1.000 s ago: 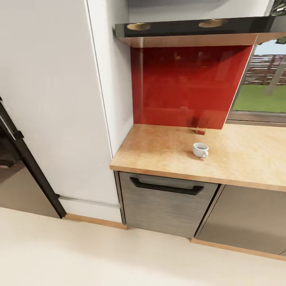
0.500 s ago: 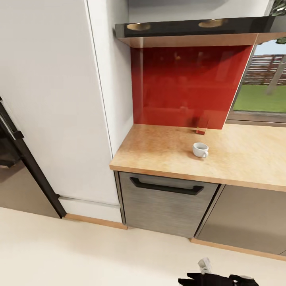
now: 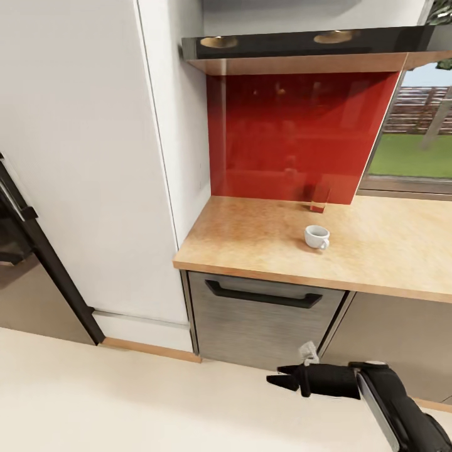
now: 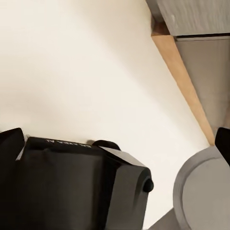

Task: Set up a coffee station on the kitchen countertop: keep the coffee maker on the countertop, move the bottle of coffee from the kitchen shelf to the counter next to the coffee maker, place a paper coffee filter on top of the coffee maker, put the saucer next to the coffee maker with the coffee cup on the saucer, and place the electric kettle next to the coffee maker.

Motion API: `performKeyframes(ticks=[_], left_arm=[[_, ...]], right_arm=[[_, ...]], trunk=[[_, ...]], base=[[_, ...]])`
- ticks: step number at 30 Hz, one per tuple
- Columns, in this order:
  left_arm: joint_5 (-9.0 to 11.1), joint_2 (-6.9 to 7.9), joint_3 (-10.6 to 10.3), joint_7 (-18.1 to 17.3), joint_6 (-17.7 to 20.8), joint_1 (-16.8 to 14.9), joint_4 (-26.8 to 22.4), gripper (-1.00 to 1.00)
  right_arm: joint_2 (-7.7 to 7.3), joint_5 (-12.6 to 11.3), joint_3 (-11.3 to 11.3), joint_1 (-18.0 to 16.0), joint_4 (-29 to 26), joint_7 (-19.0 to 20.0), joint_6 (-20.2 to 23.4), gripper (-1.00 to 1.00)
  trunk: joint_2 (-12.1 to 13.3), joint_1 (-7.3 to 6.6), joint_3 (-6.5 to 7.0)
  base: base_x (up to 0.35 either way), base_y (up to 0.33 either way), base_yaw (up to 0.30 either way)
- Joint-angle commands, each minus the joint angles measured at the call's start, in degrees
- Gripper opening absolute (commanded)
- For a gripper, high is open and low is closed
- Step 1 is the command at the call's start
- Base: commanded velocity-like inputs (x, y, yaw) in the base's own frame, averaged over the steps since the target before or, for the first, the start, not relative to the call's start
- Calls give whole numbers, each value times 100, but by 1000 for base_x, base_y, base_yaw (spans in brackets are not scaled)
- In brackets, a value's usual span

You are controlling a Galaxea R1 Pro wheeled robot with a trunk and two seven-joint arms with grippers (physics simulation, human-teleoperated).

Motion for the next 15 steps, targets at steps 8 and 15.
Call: performKeyframes(ticks=[8, 15], left_arm=[[56, 6, -42, 25, 44, -2, -3, 100], [55, 23, -46, 16, 51, -2, -5, 100]], right_arm=[[-206, -26, -22, -824, -1105, -5, 1182, 100], [-491, -82, -24, -1950, -1138, 3, 1244, 100]], trunk=[[-3, 0, -5], [-3, 0, -5]], base=[[0, 0, 0], [0, 0, 0]])
